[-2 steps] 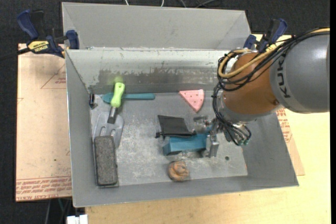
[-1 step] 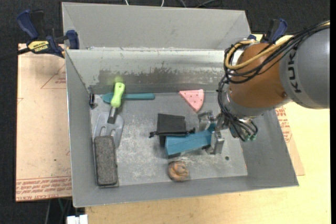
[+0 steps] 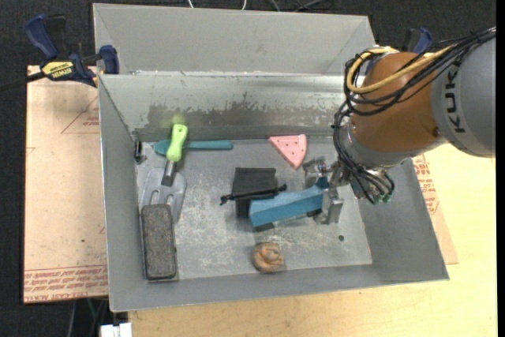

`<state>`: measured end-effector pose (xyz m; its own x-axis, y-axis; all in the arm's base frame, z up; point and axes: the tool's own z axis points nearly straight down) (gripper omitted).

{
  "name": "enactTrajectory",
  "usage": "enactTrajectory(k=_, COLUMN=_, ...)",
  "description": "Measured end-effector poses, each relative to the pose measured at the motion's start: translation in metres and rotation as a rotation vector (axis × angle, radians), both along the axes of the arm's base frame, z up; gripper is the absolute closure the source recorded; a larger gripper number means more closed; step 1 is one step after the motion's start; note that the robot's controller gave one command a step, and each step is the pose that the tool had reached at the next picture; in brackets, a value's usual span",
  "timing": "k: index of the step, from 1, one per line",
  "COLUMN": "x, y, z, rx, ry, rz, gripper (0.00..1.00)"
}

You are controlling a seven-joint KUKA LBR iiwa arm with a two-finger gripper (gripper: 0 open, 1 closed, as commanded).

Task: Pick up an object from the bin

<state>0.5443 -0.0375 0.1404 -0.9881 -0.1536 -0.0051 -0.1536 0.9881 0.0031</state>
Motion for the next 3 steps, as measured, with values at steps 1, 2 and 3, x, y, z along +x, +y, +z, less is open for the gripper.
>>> enactTrajectory(k=1, x=-0.001, y=0.000, z=0.016, rx=0.000, ry=0.003, rz=0.000, gripper=1.00)
enactTrajectory(k=2, x=-0.001, y=0.000, z=0.033, rx=0.000, ry=0.004, rz=0.000, gripper=1.00)
enactTrajectory(k=3, x=-0.003, y=0.001, z=0.059, rx=0.001, ry=0.015, rz=-0.001, gripper=1.00)
